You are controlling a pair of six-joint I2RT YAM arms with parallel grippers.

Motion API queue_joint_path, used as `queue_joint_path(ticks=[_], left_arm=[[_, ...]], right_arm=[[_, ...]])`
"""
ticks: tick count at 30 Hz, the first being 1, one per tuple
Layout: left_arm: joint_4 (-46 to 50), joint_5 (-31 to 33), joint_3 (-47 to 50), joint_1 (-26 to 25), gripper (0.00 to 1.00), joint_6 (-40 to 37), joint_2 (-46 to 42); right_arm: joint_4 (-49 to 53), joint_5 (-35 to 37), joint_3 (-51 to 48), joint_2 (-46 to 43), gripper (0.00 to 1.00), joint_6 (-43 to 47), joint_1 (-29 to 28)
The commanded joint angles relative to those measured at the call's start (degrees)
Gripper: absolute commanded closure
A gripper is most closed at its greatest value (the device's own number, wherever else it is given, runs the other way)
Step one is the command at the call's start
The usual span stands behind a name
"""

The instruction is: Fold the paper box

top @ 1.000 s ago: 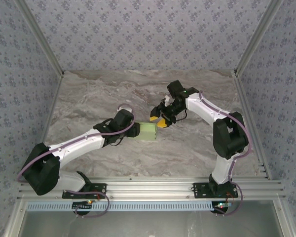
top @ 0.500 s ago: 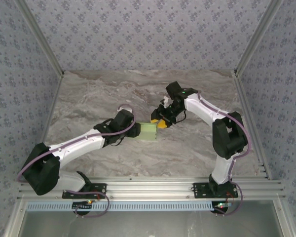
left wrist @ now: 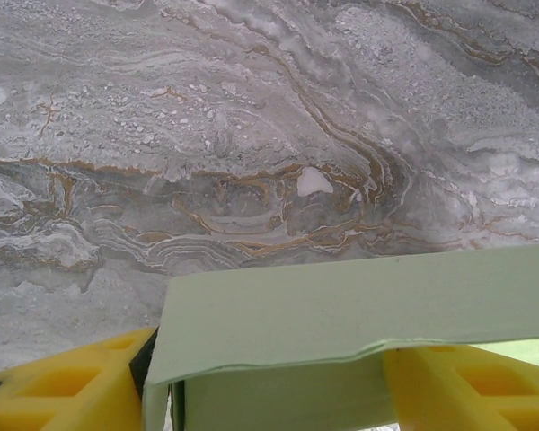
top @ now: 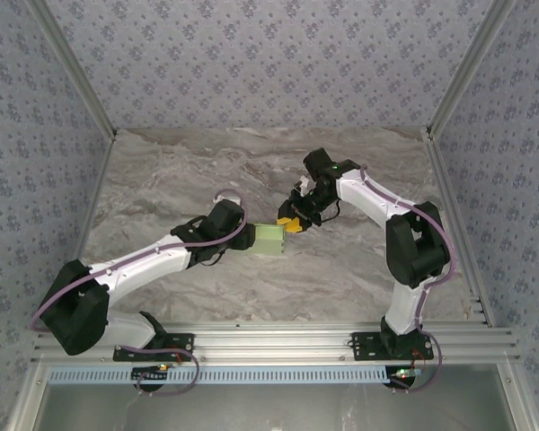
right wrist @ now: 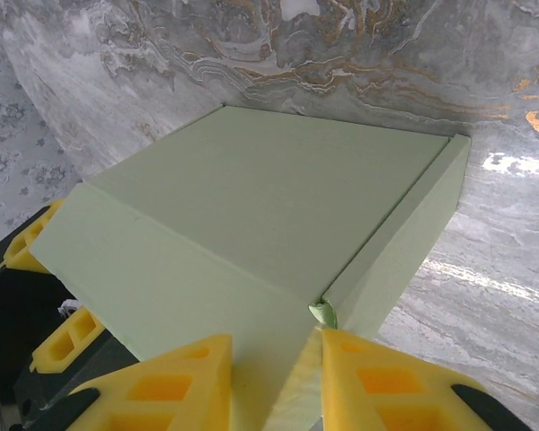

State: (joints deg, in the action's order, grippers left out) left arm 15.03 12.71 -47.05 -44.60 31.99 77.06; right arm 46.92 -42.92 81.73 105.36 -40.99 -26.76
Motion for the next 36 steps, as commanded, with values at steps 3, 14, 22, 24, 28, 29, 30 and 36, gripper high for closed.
queue_joint_path(ticks=[3,14,22,24,28,29,30,36], left_arm=[[2.02,-0.47,-1.11,-0.59,0.34,-0.79,2.20],[2.09,0.13,-1.03,-0.61,0.34,-1.23,2.66],[2.92,-0.64,-1.80,-0.52,0.34,-0.85,4.33],[2.61,-0.88,-1.44,-0.53,0.34,-0.70,4.09],[2.90,-0.73,-1.38,-0.54,0.35,-0.59,3.65],[2.90,-0.80,-1.30,-0.53,0.34,-0.48,3.53],[2.64,-0.95,-1.13,-0.53,0.35,-0.44,3.42],[3.01,-1.04,-1.47,-0.49,0.35,-0.51,3.32]], right_arm=[[2.78,-3.46,3.75,0.81,0.68,3.20,-0.72],[-2.32,3.20,-0.82,-5.59,0.46,12.09,-2.14],[-11.89,12.62,-11.08,-12.80,0.51,22.89,-3.11],[-14.86,14.45,-12.91,-14.03,0.53,22.85,-3.44],[-17.06,19.34,-15.96,-14.65,0.59,22.50,-4.08],[-17.68,20.18,-16.15,-14.67,0.61,22.37,-4.24],[-17.96,21.15,-16.17,-14.59,0.63,22.31,-4.43],[-17.01,23.19,-14.05,-14.13,0.71,21.49,-5.43]])
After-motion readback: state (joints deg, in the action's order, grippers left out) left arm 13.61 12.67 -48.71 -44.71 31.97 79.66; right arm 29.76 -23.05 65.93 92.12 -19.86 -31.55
